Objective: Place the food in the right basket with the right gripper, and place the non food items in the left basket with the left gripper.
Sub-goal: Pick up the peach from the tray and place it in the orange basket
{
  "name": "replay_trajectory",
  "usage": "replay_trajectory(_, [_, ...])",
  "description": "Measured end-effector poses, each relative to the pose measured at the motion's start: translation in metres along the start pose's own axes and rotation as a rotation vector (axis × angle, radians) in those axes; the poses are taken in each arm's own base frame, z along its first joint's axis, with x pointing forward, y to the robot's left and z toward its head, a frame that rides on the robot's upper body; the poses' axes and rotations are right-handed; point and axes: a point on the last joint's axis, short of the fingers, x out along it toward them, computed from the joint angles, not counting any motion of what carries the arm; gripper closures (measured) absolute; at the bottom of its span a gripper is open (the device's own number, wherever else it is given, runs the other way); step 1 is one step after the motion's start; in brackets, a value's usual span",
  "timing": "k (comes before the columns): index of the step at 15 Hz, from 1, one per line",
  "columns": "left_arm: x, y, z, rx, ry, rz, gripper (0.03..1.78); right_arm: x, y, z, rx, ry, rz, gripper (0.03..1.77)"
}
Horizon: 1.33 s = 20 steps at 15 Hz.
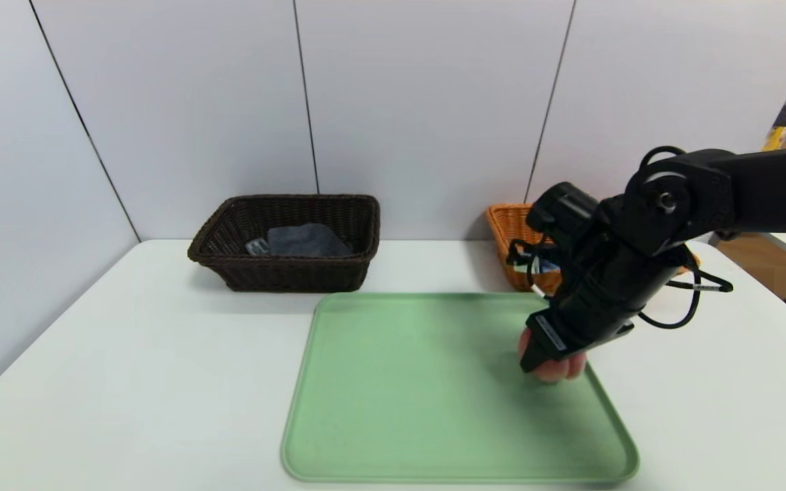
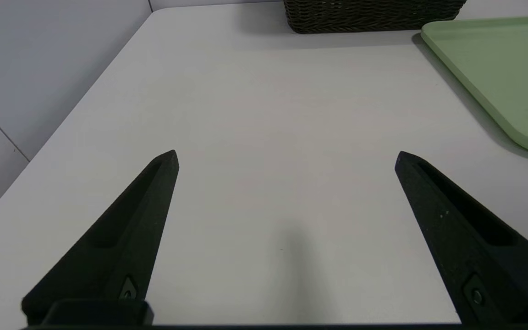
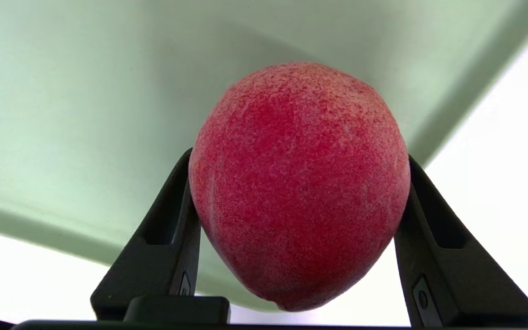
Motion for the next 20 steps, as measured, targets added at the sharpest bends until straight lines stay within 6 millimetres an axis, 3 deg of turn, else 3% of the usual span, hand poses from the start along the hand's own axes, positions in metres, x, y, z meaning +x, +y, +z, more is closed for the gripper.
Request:
replay_trajectory(7, [0.000, 0.000, 0.000, 0.000, 0.000, 0.000, 0.12, -0.093, -0.032, 0.011, 0.061, -0.350, -0.035, 0.67])
replay_trajectory(10, [0.000, 0.000, 0.000, 0.000, 0.000, 0.000, 0.12, -0.116, -0.058, 0.024, 0.118, -0.501, -0.082, 0.67])
replay_trajectory(13, [0.000, 0.000, 0.000, 0.000, 0.000, -0.001, 0.12, -0.109, -0.087, 0.040, 0.160, -0.583, -0.134, 0.67])
replay_trajectory(20, [0.000, 0.000, 0.000, 0.000, 0.000, 0.000, 0.12, -0.050, -0.150, 0.069, 0.251, -0.575, -0.204, 0.67])
